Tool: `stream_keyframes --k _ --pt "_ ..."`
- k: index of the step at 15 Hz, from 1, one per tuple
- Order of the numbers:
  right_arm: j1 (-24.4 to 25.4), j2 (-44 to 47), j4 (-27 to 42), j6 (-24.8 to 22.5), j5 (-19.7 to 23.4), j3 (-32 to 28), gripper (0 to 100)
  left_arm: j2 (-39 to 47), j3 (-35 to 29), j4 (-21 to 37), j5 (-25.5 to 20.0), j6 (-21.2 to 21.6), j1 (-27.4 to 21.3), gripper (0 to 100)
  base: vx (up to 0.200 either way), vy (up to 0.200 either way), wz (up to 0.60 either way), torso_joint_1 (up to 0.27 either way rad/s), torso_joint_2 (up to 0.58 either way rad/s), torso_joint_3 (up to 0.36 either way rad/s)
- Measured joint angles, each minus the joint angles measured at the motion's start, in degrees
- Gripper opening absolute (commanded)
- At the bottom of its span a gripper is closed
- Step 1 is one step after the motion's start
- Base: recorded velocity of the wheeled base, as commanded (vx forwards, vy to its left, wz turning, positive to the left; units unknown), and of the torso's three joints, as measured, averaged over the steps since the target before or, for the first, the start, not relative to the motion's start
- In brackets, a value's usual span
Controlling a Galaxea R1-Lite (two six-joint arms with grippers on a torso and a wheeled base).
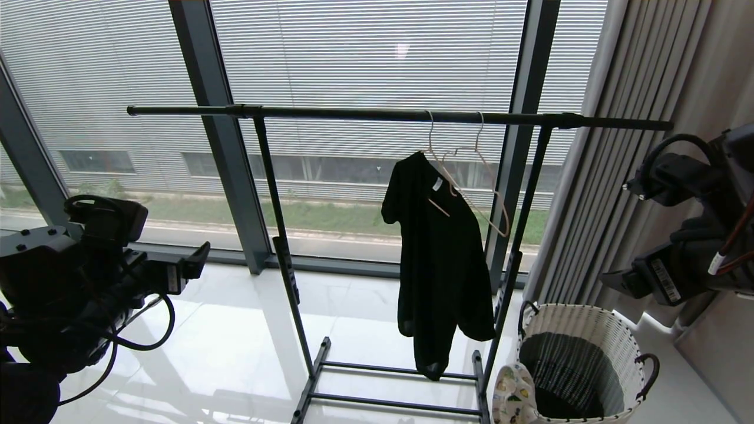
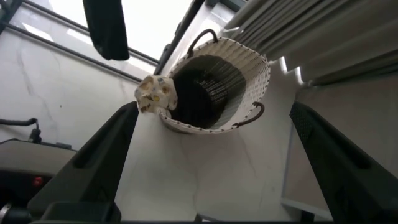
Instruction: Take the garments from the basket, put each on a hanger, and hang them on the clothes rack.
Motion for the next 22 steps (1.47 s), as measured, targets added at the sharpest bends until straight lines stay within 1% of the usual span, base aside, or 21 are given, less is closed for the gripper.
stream_keyframes --k 4,14,19,22 --pt "-0.4 -1.6 0.0 -0.1 0.0 1.0 100 0.5 0.0 0.0 0.0 0.0 0.2 100 0.0 0.0 0.0 -0.201 0.46 0.251" --pt "-0.4 -2.2 0.0 -0.1 -0.1 1.4 100 0.5 0.2 0.0 0.0 0.0 0.2 100 0.0 0.0 0.0 -0.2 0.49 0.284" --pt "-0.4 -2.3 0.0 -0.1 -0.1 2.3 100 0.5 0.2 0.0 0.0 0.2 0.2 100 0.0 0.0 0.0 -0.163 0.46 0.299" --pt "-0.4 -2.6 0.0 -0.1 0.0 2.7 100 0.5 0.2 0.0 0.0 0.1 0.2 100 0.0 0.0 0.0 -0.069 0.22 0.152"
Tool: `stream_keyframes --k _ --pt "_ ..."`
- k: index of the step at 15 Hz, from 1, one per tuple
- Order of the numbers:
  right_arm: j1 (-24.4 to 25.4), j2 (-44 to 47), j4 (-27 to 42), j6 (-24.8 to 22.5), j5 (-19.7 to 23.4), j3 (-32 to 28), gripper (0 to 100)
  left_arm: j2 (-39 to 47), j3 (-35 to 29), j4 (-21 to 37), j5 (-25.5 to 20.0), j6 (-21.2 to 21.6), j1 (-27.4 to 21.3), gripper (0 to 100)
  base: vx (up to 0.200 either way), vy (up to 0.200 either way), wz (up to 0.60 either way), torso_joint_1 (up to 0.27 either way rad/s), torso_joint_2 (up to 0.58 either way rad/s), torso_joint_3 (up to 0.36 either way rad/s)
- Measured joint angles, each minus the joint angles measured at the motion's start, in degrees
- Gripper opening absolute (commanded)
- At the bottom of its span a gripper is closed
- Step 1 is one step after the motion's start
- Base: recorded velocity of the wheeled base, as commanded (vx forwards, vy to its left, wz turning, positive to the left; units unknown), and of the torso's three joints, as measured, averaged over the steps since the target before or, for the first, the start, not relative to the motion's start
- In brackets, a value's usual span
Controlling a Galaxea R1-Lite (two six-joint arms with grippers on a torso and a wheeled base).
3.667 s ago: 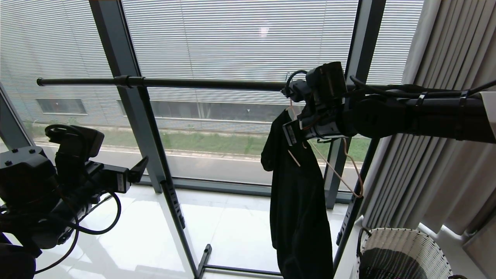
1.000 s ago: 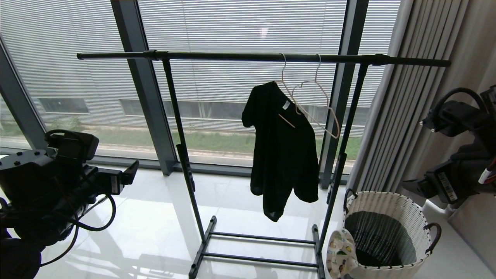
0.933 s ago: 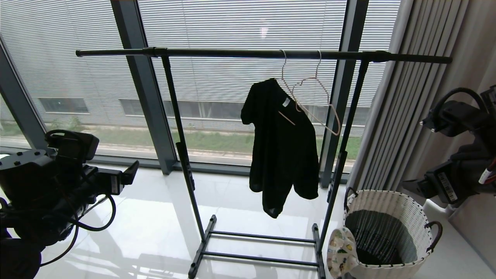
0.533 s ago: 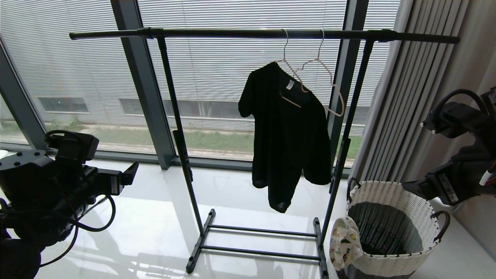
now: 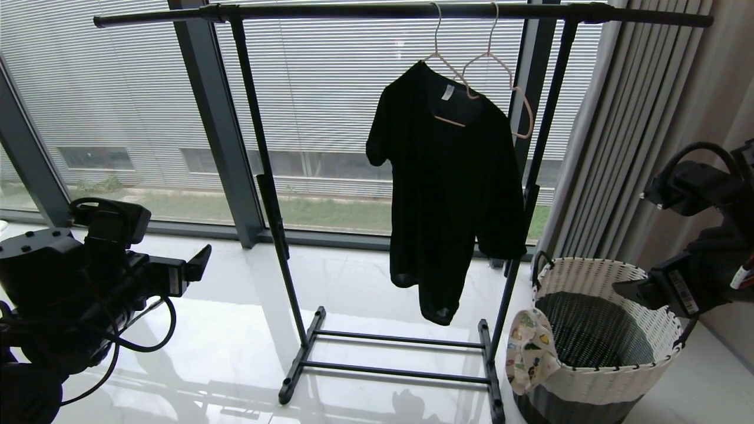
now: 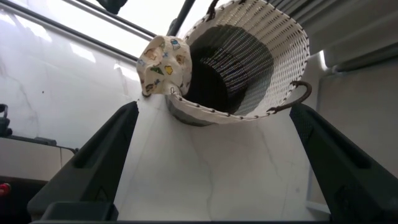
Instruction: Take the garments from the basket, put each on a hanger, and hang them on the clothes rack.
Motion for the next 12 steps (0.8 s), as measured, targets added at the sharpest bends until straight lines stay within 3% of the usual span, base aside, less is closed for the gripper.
stream_keyframes --k 9,12 --pt "0.0 -0.3 0.0 -0.2 0.0 0.3 100 0.0 0.0 0.0 -0.3 0.2 0.0 100 0.0 0.0 0.0 -0.002 0.01 0.005" --pt "0.0 -0.3 0.1 -0.2 -0.1 0.4 100 -0.1 0.0 0.0 -0.4 0.2 0.0 100 0.2 0.0 0.0 0.001 0.0 0.004"
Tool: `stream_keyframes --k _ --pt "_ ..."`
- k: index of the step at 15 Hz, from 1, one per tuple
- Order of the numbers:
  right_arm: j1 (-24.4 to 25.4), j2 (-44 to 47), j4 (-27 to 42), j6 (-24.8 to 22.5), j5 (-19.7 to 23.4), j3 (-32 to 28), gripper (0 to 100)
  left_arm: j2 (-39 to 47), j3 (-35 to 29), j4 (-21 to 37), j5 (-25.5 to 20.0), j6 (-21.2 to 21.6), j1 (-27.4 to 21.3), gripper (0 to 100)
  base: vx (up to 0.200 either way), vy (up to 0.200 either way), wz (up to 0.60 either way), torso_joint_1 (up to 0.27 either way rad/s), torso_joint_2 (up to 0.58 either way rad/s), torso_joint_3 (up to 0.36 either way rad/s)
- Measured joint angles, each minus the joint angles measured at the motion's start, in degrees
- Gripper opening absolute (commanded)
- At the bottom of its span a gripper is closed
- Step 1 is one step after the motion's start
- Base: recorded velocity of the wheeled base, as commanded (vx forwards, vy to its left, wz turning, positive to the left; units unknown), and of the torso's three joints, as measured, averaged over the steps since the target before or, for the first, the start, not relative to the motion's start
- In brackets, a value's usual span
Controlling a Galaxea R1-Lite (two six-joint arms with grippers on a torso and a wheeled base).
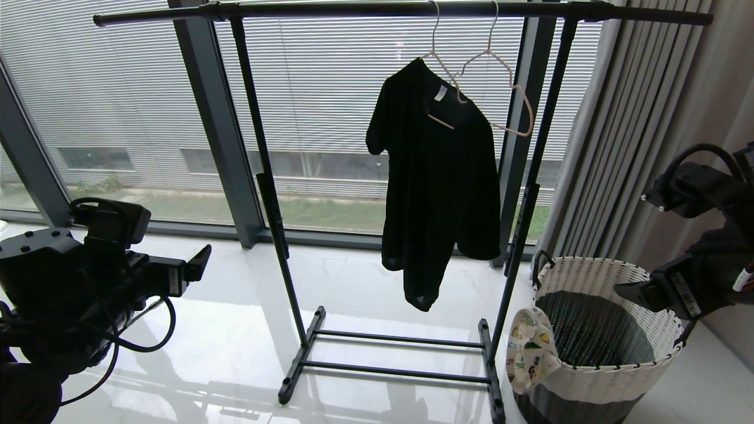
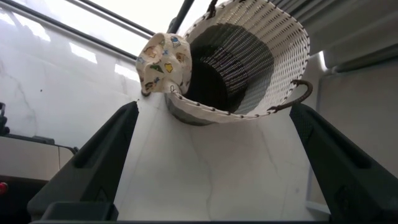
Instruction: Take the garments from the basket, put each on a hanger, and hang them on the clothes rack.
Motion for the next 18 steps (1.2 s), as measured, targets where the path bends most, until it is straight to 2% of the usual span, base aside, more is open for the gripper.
stream_keyframes --k 3,9,11,18 --pt "0.0 -0.2 -0.1 0.0 0.0 1.1 100 -0.1 0.0 0.0 0.0 0.0 0.0 100 0.2 0.0 0.0 0.001 0.0 0.006" --pt "-1.7 -2.4 -1.3 -0.2 0.1 9.1 100 -0.1 0.0 -0.6 -0.1 0.1 -0.2 100 0.0 0.0 0.0 0.0 0.0 0.0" --pt "-2.9 -2.2 -4.3 -0.9 0.2 12.4 100 0.0 0.0 -0.6 -0.1 0.2 -0.2 100 0.0 0.0 0.0 0.0 0.0 0.0" --pt "-4.2 5.2 -18.3 -2.0 0.3 23.1 100 -0.1 -0.5 -0.7 -0.2 0.2 -0.7 100 0.2 0.0 0.0 0.001 0.0 0.004"
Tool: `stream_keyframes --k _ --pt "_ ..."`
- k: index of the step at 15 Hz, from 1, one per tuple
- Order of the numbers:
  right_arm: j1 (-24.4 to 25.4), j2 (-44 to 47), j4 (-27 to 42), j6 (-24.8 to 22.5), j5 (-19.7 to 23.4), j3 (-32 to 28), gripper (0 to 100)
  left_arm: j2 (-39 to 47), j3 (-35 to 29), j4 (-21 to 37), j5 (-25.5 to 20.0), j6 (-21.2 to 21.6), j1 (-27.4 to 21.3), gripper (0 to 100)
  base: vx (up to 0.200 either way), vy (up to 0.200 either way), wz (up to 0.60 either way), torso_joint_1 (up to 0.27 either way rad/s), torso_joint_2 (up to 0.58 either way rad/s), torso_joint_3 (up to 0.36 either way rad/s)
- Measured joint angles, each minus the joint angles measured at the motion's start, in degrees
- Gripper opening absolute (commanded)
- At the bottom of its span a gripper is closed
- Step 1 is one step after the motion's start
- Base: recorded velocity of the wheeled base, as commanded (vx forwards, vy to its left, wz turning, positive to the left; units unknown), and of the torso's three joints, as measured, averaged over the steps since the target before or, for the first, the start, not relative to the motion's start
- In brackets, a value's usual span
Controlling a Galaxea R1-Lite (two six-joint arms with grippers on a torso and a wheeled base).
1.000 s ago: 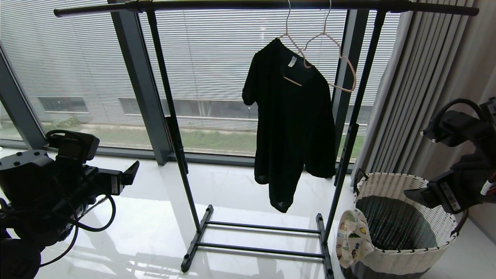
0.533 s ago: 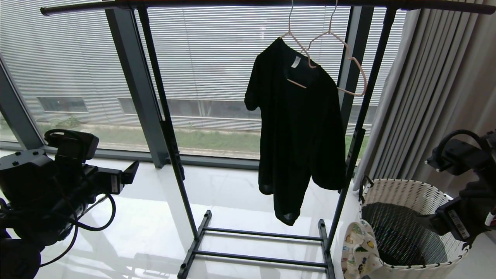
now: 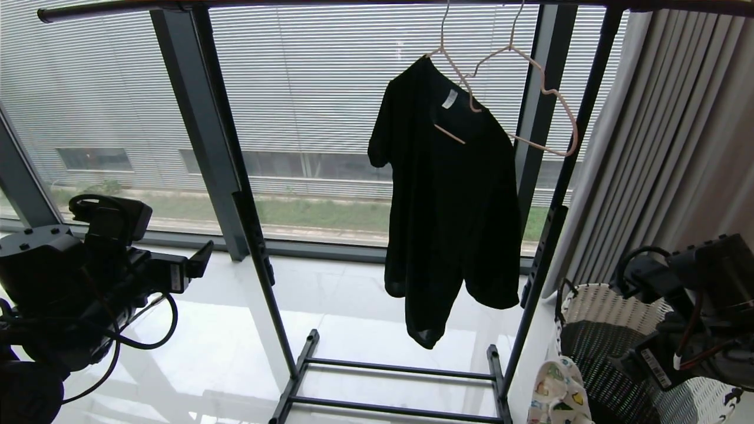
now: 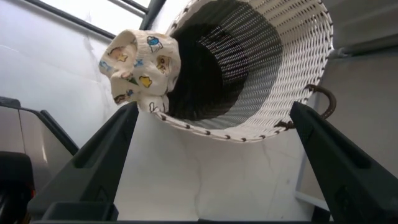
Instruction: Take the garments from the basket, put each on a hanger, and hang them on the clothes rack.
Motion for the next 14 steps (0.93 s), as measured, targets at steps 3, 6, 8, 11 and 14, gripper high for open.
stream_keyframes --k 3,6,8,11,14 --pt "0.1 5.9 -6.5 0.0 -0.2 4.8 100 -0.1 0.2 -0.3 0.0 -0.1 -0.7 100 0.0 0.0 0.0 0.0 0.0 0.0" --pt "1.1 13.0 -13.3 0.0 -0.9 7.5 100 -2.3 2.2 0.5 -4.5 -0.5 -2.4 100 0.0 0.0 0.0 0.0 0.0 0.0" --pt "1.6 17.6 -15.7 0.0 -3.1 8.0 100 -6.0 3.3 9.5 -6.4 -1.3 -3.5 100 0.0 0.0 0.0 0.0 0.0 0.0" --pt "2.0 22.2 -16.9 0.3 -3.7 8.2 100 -15.6 -3.3 38.1 -8.0 -9.0 -7.3 100 0.0 0.0 0.0 0.0 0.0 0.0" --pt "2.0 25.6 -20.5 0.2 -3.8 8.1 100 -24.1 -10.8 50.6 -8.7 -14.5 -12.1 100 0.0 0.0 0.0 0.0 0.0 0.0"
